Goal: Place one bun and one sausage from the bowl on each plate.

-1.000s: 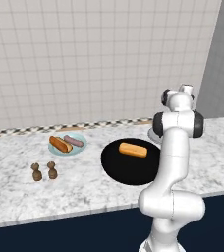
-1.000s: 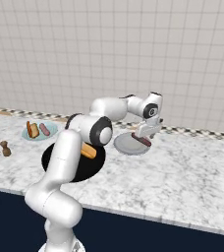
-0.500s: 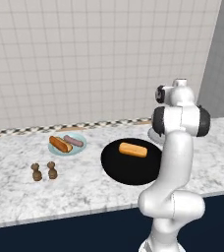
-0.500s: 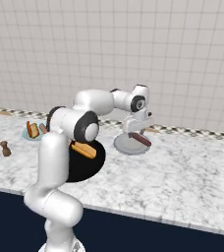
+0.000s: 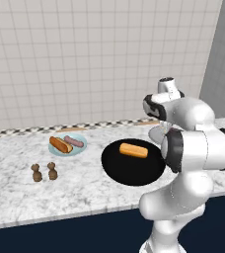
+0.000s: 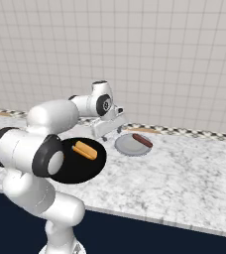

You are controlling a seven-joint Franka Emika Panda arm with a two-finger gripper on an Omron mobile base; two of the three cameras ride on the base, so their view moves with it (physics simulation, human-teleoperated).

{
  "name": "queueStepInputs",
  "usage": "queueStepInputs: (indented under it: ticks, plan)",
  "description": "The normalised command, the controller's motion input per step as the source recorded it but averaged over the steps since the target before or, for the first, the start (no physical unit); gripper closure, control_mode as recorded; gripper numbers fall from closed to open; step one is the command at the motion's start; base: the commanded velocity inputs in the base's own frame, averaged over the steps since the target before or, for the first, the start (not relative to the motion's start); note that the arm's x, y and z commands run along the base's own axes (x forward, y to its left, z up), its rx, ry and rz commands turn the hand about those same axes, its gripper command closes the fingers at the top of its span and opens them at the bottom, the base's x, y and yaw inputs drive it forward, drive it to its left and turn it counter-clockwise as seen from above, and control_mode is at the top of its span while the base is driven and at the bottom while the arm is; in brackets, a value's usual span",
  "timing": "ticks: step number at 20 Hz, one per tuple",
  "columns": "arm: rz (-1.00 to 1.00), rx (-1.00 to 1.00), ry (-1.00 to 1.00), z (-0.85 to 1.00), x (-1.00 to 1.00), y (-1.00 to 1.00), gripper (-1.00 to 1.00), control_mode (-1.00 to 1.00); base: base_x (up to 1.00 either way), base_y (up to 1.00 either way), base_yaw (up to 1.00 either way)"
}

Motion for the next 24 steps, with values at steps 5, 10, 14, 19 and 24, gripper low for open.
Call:
queueStepInputs:
  ticks: [5, 10, 14, 19, 24]
  plan:
    - [0.0, 0.01, -0.02, 0.54, -0.88, 0.96, -1.0, -1.0, 0.0, 0.0, 0.0]
    - [0.05, 0.0, -0.16, -0.16, -0.5, 1.0, -1.0, -1.0, 0.0, 0.0, 0.0]
    - [0.1, 0.01, -0.07, -0.13, 0.06, 0.46, -1.0, -1.0, 0.0, 0.0, 0.0]
    - [0.0, 0.03, 0.0, -0.17, 0.45, 0.0, -1.0, -1.0, 0.0, 0.0, 0.0]
    - [0.0, 0.0, 0.0, -0.41, 0.59, 0.0, -1.0, -1.0, 0.0, 0.0, 0.0]
